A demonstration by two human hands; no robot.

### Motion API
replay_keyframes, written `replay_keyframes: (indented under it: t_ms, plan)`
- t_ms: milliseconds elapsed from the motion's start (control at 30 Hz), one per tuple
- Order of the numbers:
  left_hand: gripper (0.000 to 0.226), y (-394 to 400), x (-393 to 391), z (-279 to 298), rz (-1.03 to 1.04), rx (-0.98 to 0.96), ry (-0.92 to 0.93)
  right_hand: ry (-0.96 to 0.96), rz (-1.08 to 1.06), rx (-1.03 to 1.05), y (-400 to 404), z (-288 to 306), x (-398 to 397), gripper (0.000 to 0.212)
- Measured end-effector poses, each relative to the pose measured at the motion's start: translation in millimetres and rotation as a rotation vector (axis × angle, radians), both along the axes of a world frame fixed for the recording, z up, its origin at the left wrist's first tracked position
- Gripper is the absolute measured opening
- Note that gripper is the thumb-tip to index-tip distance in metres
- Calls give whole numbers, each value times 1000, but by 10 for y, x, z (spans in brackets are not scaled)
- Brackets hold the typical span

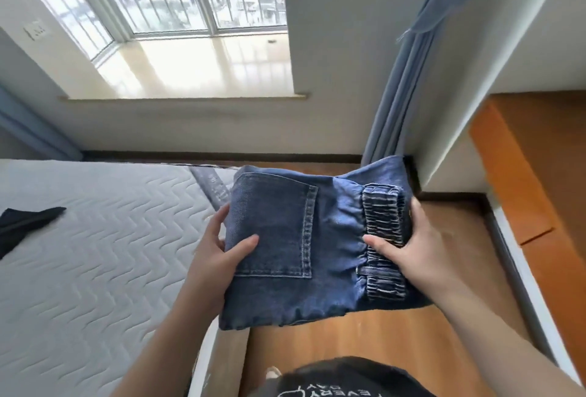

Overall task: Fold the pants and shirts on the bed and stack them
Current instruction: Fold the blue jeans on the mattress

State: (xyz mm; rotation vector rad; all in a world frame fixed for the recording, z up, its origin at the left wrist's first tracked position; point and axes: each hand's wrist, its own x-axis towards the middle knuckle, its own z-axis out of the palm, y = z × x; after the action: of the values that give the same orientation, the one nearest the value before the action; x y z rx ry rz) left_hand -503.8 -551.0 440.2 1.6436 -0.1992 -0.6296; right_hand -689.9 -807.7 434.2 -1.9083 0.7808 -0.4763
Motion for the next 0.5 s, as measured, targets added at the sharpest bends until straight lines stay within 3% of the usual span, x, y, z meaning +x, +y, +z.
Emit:
replay_keyframes:
  t_ms: [267,500]
  plan:
    - [63,-368,524,29,-6,-3,-9,-21,-60,40,-421,-82,378,65]
    - [67,-428,1558,70,-77,-76,28,-151,-40,321,-834,43,1158,45]
